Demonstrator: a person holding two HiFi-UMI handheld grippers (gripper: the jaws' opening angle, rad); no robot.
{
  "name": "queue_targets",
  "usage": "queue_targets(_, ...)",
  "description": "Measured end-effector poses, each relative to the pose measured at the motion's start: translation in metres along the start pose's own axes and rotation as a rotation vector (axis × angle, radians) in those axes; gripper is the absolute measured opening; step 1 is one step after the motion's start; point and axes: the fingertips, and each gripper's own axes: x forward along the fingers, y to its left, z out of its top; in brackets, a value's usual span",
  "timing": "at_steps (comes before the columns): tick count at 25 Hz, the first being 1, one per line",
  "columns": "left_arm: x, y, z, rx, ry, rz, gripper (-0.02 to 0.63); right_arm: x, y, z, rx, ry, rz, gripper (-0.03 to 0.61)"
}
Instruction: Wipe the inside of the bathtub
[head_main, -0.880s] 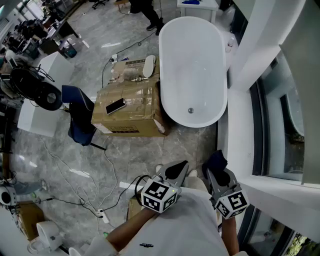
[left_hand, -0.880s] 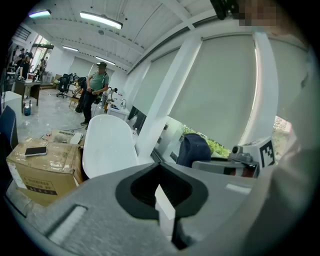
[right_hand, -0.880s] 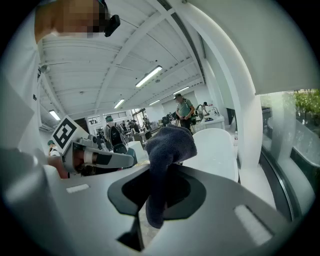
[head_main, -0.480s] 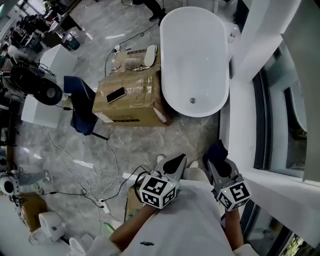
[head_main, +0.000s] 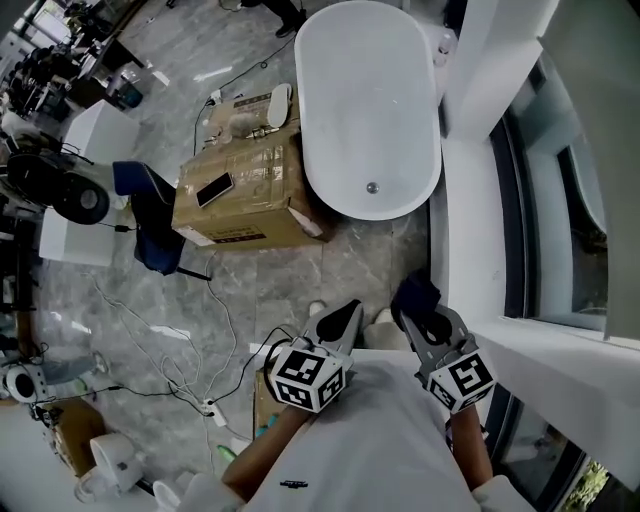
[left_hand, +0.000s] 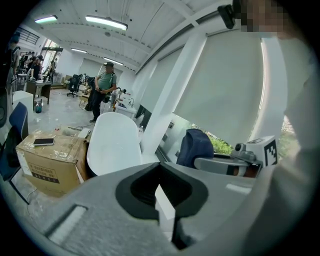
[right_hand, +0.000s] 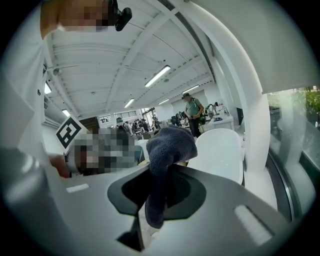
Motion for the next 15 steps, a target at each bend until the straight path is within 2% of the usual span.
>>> queue_targets(8,0.016,-0.006,0.007,0.017,-0.004,0.032,-0.002,-0.015,-0.02,-0.004,0.014,0.001,0.016,0.051)
queue_targets(15,0.032,-0.011,0.003,0.003,0.038,0.027,-0.002,-0.016,-0.044,0.0,0.048,-0.001,-0.008,0.052)
